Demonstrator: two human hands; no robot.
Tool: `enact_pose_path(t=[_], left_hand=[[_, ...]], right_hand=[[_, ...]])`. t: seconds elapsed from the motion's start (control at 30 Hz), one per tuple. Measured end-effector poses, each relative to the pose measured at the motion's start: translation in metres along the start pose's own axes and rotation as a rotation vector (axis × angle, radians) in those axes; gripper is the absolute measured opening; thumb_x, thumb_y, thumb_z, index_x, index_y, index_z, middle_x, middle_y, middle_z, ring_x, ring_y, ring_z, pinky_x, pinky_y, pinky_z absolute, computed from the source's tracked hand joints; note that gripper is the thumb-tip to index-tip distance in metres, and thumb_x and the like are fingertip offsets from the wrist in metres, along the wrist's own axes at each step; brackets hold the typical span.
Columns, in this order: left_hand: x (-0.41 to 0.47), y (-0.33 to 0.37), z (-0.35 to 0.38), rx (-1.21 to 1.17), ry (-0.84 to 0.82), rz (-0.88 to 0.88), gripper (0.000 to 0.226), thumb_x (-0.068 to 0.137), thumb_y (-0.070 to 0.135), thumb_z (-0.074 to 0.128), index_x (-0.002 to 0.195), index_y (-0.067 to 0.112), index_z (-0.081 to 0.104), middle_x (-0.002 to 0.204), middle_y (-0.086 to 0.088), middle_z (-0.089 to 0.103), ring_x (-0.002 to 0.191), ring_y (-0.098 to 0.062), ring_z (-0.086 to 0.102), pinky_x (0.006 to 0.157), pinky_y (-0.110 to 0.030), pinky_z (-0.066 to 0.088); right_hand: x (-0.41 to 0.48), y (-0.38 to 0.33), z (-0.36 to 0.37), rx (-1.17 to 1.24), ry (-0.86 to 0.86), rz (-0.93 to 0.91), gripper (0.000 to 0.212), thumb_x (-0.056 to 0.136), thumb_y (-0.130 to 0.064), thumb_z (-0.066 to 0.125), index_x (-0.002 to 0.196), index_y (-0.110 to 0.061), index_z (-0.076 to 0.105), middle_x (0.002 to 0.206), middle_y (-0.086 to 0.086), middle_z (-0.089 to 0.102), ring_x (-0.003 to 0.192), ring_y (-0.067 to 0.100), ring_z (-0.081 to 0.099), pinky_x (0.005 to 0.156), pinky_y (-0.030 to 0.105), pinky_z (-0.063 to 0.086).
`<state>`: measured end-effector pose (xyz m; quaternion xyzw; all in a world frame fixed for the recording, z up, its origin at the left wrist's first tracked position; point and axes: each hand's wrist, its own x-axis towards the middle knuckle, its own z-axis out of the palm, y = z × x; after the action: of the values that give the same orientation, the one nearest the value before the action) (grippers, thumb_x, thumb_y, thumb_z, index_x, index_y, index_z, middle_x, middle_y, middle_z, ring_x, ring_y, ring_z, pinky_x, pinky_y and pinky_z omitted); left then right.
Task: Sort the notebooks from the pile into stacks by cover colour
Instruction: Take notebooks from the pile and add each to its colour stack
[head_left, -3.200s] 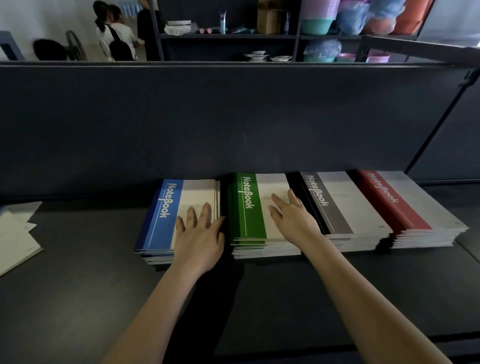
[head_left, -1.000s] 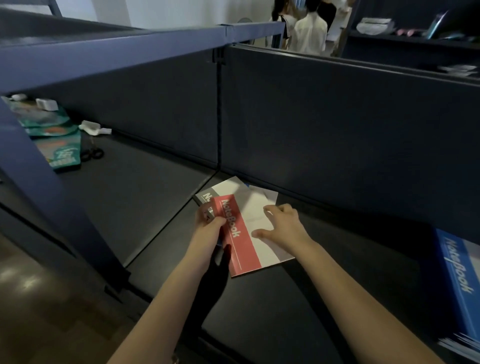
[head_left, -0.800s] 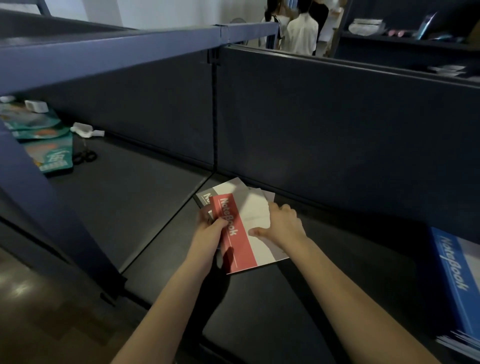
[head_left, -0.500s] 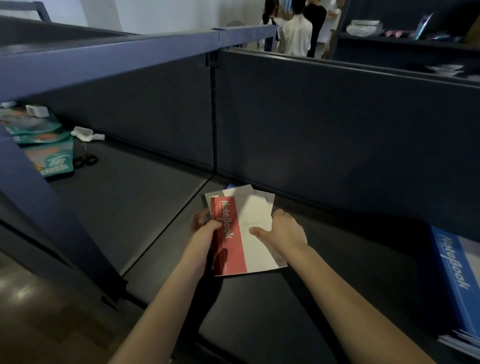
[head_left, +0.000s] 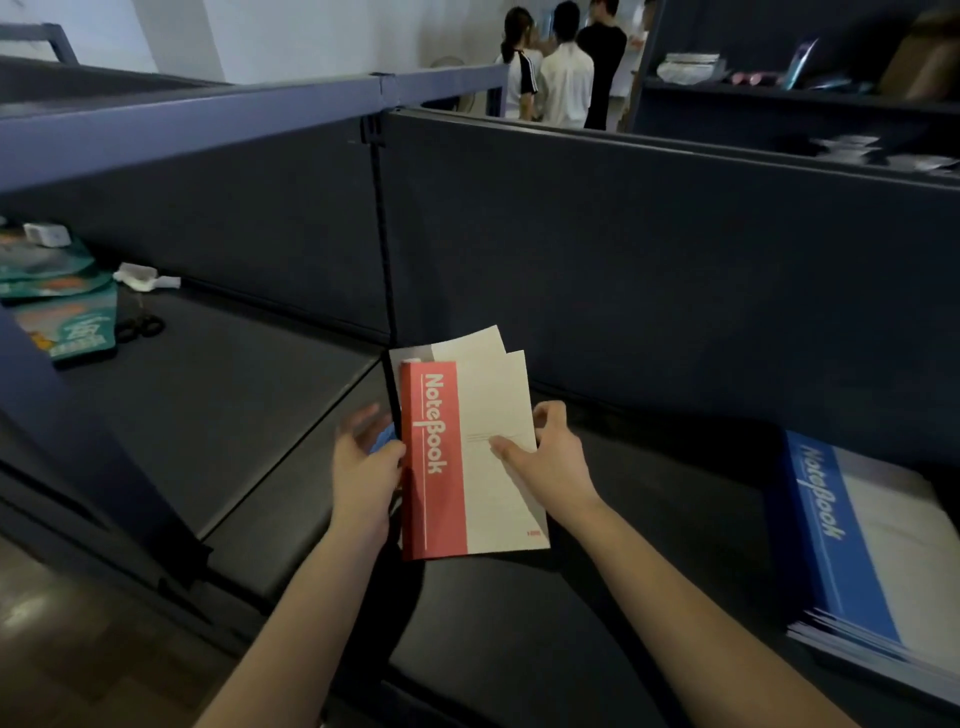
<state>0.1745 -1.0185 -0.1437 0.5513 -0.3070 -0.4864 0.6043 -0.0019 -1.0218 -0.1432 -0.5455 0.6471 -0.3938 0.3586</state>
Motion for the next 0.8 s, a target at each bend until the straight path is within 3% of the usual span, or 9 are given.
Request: enact_pose_path(t=[0.13, 0.3, 0.5, 0.67, 0.8], left_hand=[[-0.024, 0.001, 0.019, 0.012, -0.035, 0.074, 0.048, 0.087, -0.012, 0.052, 0.12, 0.023, 0.049, 0.122, 0.002, 0.056, 0.096, -0.008, 0.061, 0.067, -0.025, 0.05], [-0.065, -0.003, 0.062, -0.067, -0.072, 0.08, 0.046, 0.088, -0.005, 0.058, 0.107, 0.036, 0.051, 0.121, 0.003, 0.06, 0.105, -0.017, 0.064, 0.079, -0.036, 0.055], [-0.128, -0.01, 0.124, -0.085, -0.271, 0.023, 0.023, 0.097, 0.016, 0.053, 0.112, 0.032, 0.055, 0.088, 0.006, 0.067, 0.066, -0.002, 0.068, 0.054, -0.019, 0.051], [-0.18, -0.024, 0.175, -0.027, -0.454, -0.016, 0.017, 0.098, 0.024, 0.051, 0.11, 0.034, 0.058, 0.104, 0.001, 0.066, 0.086, -0.01, 0.066, 0.07, -0.028, 0.05], [-0.226, -0.039, 0.214, -0.016, -0.551, 0.003, 0.017, 0.096, 0.021, 0.054, 0.108, 0.031, 0.059, 0.104, 0.002, 0.067, 0.09, -0.012, 0.066, 0.073, -0.029, 0.05]], right_hand=[[-0.015, 0.0, -0.031, 0.071, 0.021, -0.039, 0.057, 0.087, -0.024, 0.068, 0.133, -0.019, 0.035, 0.1, -0.01, 0.06, 0.088, 0.004, 0.06, 0.064, 0.013, 0.044], [-0.041, 0.011, -0.087, 0.14, 0.115, -0.054, 0.04, 0.089, -0.025, 0.066, 0.121, -0.025, 0.041, 0.089, -0.019, 0.056, 0.077, -0.004, 0.058, 0.057, 0.011, 0.044], [-0.083, 0.034, -0.161, 0.215, 0.349, -0.082, 0.024, 0.092, -0.027, 0.062, 0.109, -0.026, 0.046, 0.09, -0.02, 0.057, 0.082, -0.001, 0.059, 0.06, 0.012, 0.045], [-0.126, 0.06, -0.227, 0.213, 0.527, -0.103, 0.017, 0.091, -0.025, 0.063, 0.104, -0.026, 0.052, 0.089, -0.019, 0.061, 0.084, 0.0, 0.061, 0.066, 0.014, 0.048], [-0.161, 0.085, -0.28, 0.168, 0.627, -0.085, 0.016, 0.091, -0.028, 0.062, 0.106, -0.027, 0.057, 0.09, -0.019, 0.064, 0.085, 0.0, 0.063, 0.065, 0.013, 0.049]])
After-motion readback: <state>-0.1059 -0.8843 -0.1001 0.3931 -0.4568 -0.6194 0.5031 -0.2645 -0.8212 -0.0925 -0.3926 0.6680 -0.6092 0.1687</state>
